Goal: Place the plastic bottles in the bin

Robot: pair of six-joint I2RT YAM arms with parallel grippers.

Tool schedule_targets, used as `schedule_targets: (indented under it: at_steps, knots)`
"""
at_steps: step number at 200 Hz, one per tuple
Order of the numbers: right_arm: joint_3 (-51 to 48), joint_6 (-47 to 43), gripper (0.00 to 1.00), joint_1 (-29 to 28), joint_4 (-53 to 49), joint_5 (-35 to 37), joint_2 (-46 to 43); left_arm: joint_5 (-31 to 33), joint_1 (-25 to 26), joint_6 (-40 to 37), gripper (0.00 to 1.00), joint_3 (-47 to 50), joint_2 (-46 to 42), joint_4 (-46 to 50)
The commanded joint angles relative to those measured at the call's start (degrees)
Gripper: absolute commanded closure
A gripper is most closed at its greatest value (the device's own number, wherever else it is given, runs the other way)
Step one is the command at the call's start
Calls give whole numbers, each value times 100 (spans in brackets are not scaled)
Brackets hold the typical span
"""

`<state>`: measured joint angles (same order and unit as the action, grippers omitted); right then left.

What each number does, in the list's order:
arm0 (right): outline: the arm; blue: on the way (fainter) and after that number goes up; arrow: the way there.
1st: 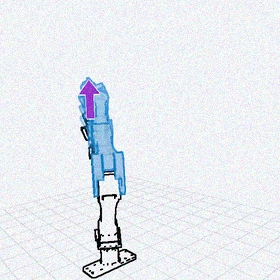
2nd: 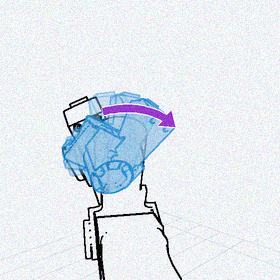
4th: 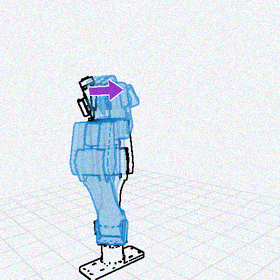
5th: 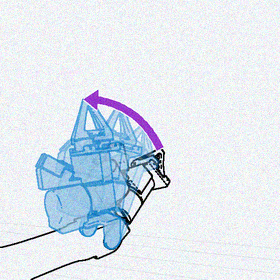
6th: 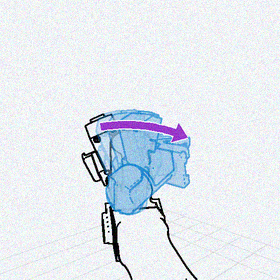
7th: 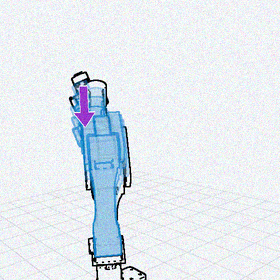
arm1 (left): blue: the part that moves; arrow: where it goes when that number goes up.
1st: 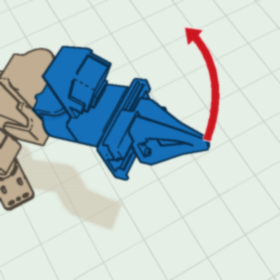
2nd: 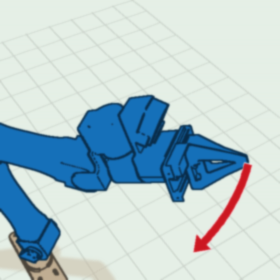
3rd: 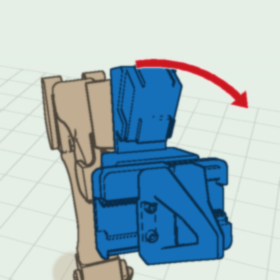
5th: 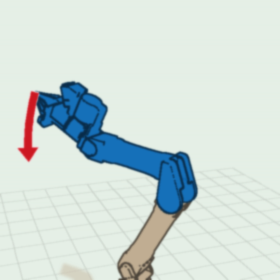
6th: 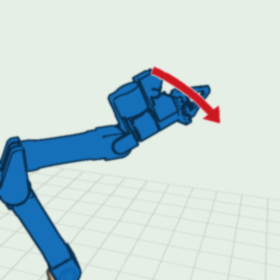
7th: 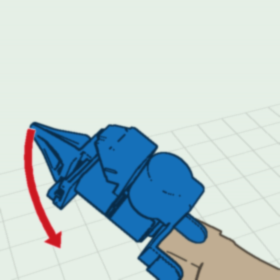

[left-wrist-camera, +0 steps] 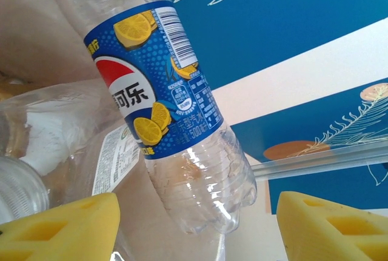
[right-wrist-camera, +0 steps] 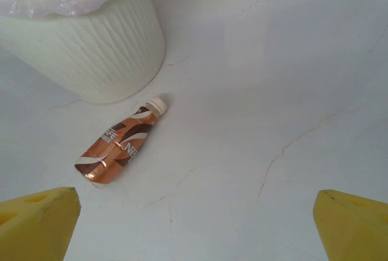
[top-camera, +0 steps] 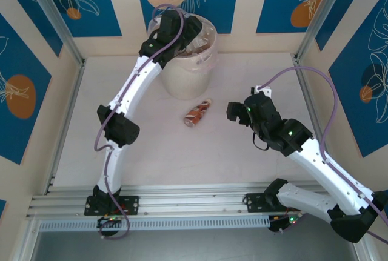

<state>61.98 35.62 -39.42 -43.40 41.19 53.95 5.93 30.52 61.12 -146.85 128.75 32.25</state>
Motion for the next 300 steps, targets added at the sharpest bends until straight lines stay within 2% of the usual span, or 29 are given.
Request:
schedule_targets:
  at_steps: [1,35,101,135,171,192,261,300]
  knots:
    - [60,138,1,-48,-85,125,-126,-180,6,47,32,-178,173,-201]
    - [53,125,1,-48,-122,170,-191,-115,5,-49,32,-178,153,-219]
    - [86,32,1,-48,11,56,-51,311,-112,-722,30,-232,-337,-120]
    - [226,127,1,-46,-64,-98,212,675,-293,-1139,22,-222,-810,292]
    - [358,367,1,-87,-130,-227,580,1108,-475,-1566,7,14,-1438,832]
    - [381,584,1,-182,-108,-252,850,1244,-558,-1713,1,806,-2054,780]
    - [935,1374,1,-712,-27,-290,2443,1709,-797,-1856,0,5178,-5034,-699]
    - [1221,1732,1,-725,443,-574,3328,2237,-854,-1928,0,6871,-6465,-559]
